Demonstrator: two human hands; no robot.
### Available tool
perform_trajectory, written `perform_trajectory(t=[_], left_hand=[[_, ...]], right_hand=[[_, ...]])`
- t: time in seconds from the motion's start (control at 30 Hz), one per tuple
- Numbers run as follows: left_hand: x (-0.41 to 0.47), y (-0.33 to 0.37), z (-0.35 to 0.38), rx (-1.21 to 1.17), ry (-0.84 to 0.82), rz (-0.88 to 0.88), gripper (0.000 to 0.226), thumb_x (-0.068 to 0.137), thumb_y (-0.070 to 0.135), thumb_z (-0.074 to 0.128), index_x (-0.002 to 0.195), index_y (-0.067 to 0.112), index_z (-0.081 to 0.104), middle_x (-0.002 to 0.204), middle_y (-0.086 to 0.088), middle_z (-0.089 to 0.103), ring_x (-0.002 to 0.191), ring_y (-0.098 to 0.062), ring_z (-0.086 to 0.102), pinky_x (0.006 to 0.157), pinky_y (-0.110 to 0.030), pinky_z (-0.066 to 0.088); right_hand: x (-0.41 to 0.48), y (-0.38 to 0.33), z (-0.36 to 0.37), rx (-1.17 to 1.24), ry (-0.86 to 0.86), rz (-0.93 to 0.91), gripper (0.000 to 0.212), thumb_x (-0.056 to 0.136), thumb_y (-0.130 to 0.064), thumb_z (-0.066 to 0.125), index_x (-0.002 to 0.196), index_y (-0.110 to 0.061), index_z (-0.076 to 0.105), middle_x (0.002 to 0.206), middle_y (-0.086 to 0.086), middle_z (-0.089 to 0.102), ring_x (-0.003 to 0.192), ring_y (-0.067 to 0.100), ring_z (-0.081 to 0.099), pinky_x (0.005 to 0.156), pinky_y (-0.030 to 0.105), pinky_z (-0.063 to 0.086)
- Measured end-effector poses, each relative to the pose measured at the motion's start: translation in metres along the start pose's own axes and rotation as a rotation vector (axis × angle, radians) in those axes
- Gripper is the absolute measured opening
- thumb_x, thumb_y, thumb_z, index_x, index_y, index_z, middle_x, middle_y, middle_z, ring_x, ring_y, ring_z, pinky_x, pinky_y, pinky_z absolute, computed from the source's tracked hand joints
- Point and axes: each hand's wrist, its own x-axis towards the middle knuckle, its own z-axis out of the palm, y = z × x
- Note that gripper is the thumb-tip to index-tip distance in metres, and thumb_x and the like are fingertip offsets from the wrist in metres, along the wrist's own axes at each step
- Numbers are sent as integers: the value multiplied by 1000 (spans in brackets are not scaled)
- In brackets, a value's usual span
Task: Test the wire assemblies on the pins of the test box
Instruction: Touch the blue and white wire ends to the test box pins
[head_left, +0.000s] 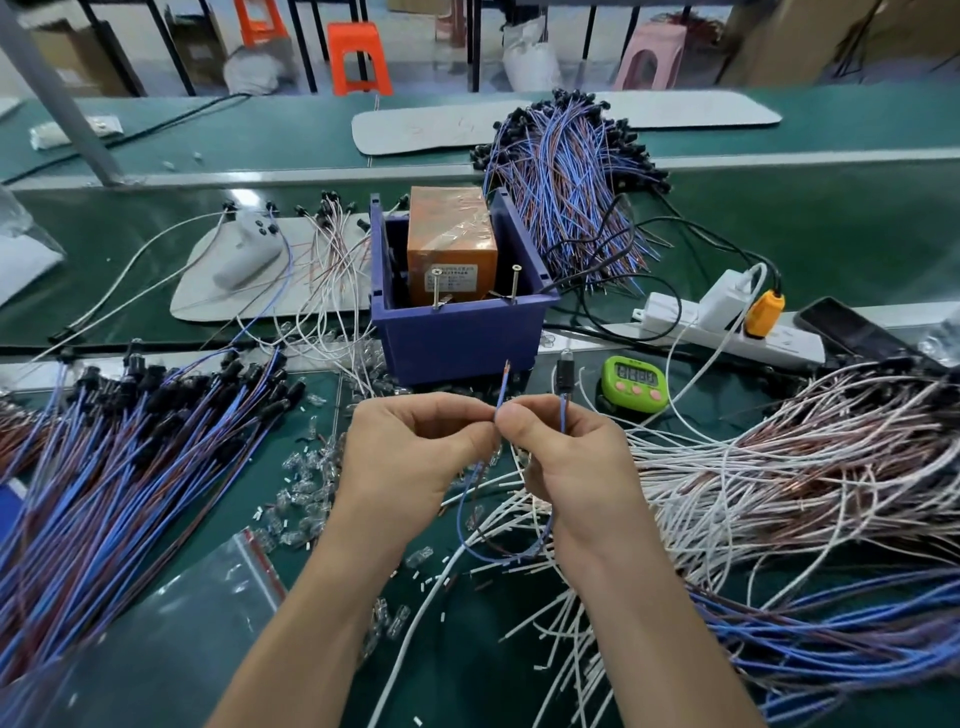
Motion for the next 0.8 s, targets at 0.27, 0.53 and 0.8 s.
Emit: perform_trajectory(t=[0.27, 0.53, 0.8], left_hand=[[6, 4, -1, -309, 192, -139, 15, 63, 16, 86, 73, 26, 83, 74, -4, 77, 66, -13, 70, 67, -24, 55], [14, 2, -41, -455, 317, -159, 23, 84, 1, 73, 72, 20, 79, 71, 1, 74, 64, -10, 66, 63, -19, 56], [12, -5, -56, -525, 406, -166, 15, 91, 1, 67, 90, 16, 69, 71, 3, 74, 63, -7, 68, 65, -17, 56]], right_hand=[[2, 1, 1, 278, -145, 123, 41, 98, -31, 55, 75, -8, 79, 82, 19, 73, 42, 14, 43, 47, 26, 36], [7, -2, -35, 547, -192, 189, 36, 96, -23, 50, 95, -3, 80, 94, 19, 74, 76, 24, 70, 66, 30, 58], [3, 2, -49, 694, -271, 172, 34, 100, -26, 50, 85, -6, 72, 55, 5, 49, 42, 11, 29, 44, 24, 28]])
